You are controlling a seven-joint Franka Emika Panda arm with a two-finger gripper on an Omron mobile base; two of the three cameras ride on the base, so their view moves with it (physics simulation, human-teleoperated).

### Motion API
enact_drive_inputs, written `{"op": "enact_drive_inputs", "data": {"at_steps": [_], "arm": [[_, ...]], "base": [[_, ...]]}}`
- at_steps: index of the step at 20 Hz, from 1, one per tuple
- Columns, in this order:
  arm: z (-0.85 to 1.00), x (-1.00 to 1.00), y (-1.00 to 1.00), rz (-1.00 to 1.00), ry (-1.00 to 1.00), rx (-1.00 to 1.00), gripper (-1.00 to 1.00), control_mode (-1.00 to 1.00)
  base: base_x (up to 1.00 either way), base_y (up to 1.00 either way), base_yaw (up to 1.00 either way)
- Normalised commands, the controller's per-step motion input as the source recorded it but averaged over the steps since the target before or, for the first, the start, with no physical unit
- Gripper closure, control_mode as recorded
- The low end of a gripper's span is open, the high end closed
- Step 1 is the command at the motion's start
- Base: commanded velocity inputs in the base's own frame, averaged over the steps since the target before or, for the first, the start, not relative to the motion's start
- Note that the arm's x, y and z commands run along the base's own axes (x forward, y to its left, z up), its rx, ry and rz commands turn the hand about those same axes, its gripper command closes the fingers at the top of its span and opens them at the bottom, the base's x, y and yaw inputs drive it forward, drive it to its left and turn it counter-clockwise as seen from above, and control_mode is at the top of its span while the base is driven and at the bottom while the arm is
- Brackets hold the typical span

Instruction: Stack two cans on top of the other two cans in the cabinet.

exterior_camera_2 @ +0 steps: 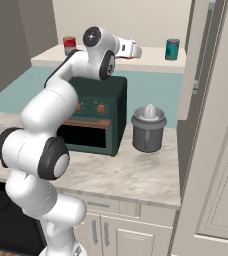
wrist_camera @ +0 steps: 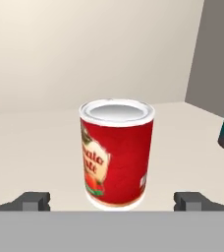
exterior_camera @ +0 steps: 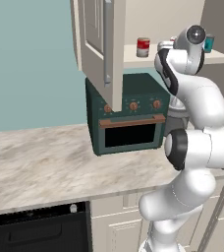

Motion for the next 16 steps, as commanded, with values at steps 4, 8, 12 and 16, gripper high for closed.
{"op": "enact_drive_inputs", "data": {"at_steps": [4,8,12,16], "arm": [[0.0,0.05,-0.03,0.0,0.0,0.0,-1.0,-1.0],[0.0,0.05,-0.04,0.0,0.0,0.0,-1.0,-1.0],[0.0,0.04,-0.01,0.0,0.0,0.0,-1.0,-1.0],[0.0,0.12,0.0,0.0,0.0,0.0,-1.0,-1.0]], "base": [[0.0,0.0,0.0],[0.0,0.0,0.0],[0.0,0.0,0.0],[0.0,0.0,0.0]]}}
